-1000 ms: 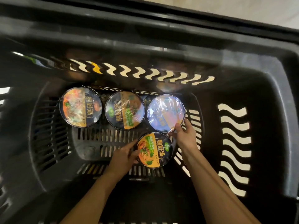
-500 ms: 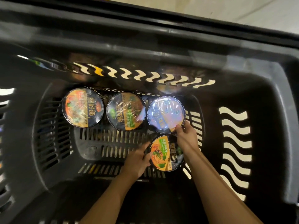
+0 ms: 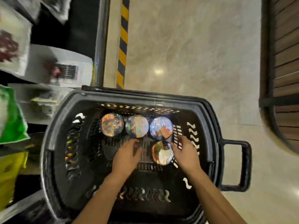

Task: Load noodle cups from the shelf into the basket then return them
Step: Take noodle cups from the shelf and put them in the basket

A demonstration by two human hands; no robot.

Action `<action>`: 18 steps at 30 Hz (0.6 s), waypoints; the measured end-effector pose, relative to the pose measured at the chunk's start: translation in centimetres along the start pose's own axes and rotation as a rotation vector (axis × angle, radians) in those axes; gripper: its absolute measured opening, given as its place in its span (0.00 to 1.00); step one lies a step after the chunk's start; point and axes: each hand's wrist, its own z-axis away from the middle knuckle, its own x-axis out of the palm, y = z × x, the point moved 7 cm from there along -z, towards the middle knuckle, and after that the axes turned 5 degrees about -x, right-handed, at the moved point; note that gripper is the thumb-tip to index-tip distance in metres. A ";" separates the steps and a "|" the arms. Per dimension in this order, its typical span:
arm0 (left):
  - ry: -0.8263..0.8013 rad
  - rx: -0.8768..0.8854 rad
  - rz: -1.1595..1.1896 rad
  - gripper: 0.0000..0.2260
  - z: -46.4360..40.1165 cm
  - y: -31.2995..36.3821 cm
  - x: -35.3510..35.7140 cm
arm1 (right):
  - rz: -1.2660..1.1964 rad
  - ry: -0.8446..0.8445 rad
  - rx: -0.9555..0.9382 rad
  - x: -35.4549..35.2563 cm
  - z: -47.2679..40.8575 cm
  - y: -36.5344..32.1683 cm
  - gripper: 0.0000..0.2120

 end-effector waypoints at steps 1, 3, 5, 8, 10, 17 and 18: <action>0.020 0.008 -0.007 0.14 1.7 1.1 -2.3 | 0.012 0.006 -0.025 -1.7 1.9 -1.5 0.20; 0.038 0.038 -0.006 0.14 5.4 3.7 -6.9 | 0.017 0.021 -0.068 -5.2 5.9 -4.7 0.20; 0.075 0.066 0.002 0.13 9.5 6.3 -11.5 | 0.017 0.043 -0.113 -8.7 10.1 -7.9 0.20; 0.239 0.207 0.012 0.15 15.6 9.9 -17.8 | -0.025 0.085 -0.203 -13.3 16.6 -12.5 0.19; 0.252 0.209 0.037 0.16 19.6 11.8 -21.4 | -0.028 0.120 -0.266 -16.0 20.7 -15.2 0.19; 0.359 0.268 0.145 0.18 31.4 14.6 -29.5 | -0.037 0.215 -0.471 -21.0 33.5 -21.8 0.21; 0.382 0.268 0.169 0.18 32.8 14.4 -30.2 | -0.054 0.225 -0.509 -21.3 34.9 -22.5 0.22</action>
